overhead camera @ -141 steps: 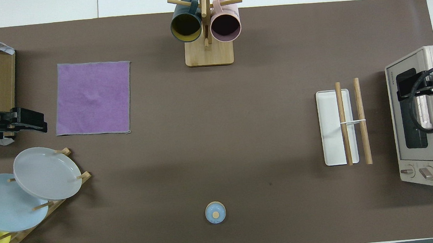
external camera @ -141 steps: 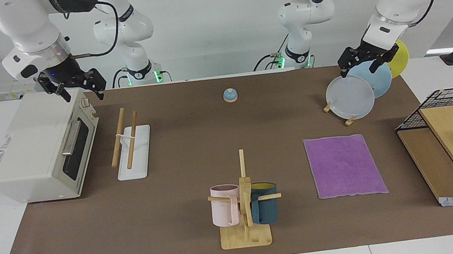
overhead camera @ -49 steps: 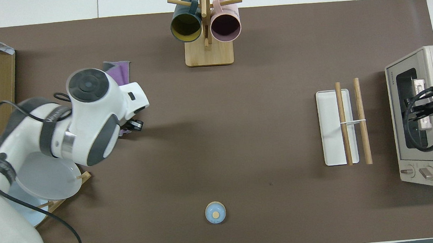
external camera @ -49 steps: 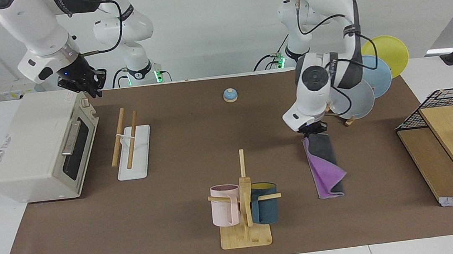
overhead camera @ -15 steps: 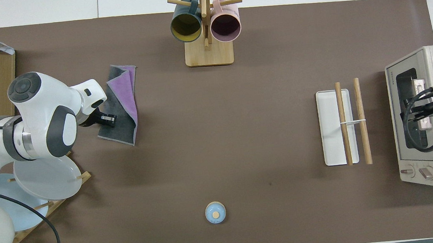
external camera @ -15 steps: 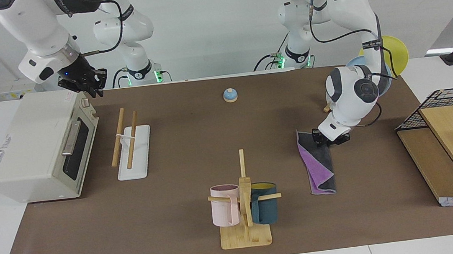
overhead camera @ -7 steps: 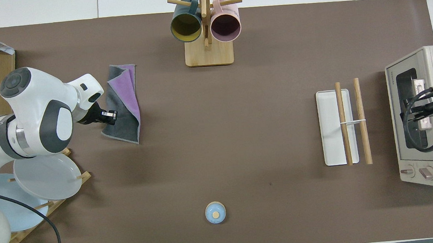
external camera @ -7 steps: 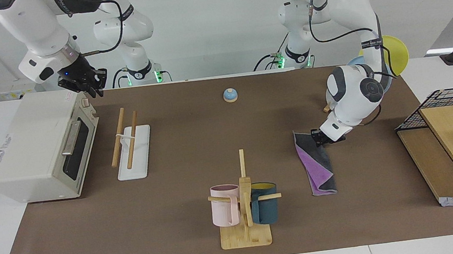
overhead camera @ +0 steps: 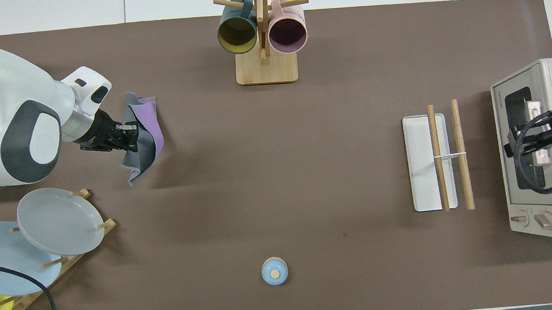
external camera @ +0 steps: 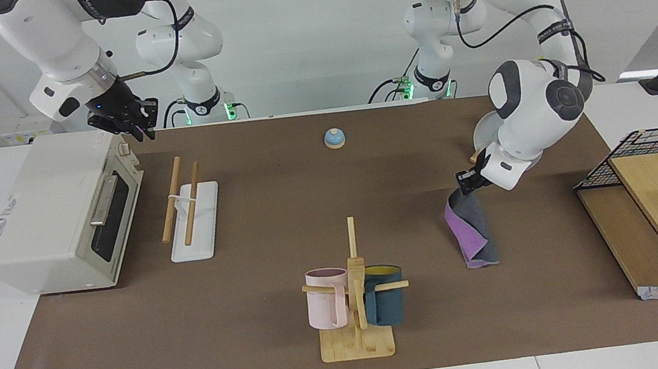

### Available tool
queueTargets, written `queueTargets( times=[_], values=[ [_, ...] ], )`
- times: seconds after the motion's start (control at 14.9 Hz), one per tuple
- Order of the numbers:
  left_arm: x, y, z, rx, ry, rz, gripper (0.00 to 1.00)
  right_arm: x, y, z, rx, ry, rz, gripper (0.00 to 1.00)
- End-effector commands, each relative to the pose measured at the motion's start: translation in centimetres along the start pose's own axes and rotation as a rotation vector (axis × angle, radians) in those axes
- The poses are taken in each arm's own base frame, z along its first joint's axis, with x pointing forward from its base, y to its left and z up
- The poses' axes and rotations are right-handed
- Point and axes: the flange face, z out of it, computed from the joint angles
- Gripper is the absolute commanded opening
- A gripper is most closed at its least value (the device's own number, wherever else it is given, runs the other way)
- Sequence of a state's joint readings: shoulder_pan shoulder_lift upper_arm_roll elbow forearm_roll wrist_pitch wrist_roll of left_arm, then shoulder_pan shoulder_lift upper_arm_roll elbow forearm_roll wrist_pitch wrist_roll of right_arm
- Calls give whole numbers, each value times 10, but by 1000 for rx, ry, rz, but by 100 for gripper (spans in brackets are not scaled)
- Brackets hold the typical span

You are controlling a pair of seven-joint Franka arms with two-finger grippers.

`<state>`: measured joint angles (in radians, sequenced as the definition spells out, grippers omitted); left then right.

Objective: Fold towel and hang on rack
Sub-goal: 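Carry the towel toward center with the left gripper while the right gripper approaches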

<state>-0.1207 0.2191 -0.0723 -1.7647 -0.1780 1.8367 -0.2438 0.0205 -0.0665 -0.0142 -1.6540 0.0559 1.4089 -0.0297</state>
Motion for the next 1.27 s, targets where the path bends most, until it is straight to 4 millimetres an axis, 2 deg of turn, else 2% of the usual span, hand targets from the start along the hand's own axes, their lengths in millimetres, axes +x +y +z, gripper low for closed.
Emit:
queueTargets(
  times=[0.0, 0.13, 0.27, 0.34, 0.47, 0.6, 0.81, 0.94, 1.07, 1.21],
  values=[
    [-20, 16, -39, 36, -23, -176, 0, -7, -2, 0, 25, -1, -28, 29],
    [-39, 35, -62, 114, -6, -342, 0, -6, -11, 1, 82, 5, -34, 31],
    [-51, 42, -78, 146, -15, -500, 0, -6, -14, 0, 88, 17, -37, 32],
    [-59, 49, -85, 157, -16, -562, 0, -5, -23, 1, 85, 18, -53, 32],
    [-66, 53, -101, 156, -19, -659, 0, -5, -34, 3, 93, 16, -66, 35],
    [-77, 70, -116, 129, -26, -828, 0, -6, -45, 6, 135, 24, -55, 36],
    [-82, 84, -117, 70, -78, -1100, 0, -10, -59, 15, 177, 28, -67, 39],
    [-83, 101, -120, 0, -96, -1307, 0, -12, -69, 27, 213, 55, -73, 46],
    [-86, 114, -122, -32, -105, -1480, 0, -8, -74, 21, 345, 87, -59, 51],
    [-101, 141, -120, -26, -113, -1580, 0, -6, -76, 16, 451, 102, -73, 60]
  ],
)
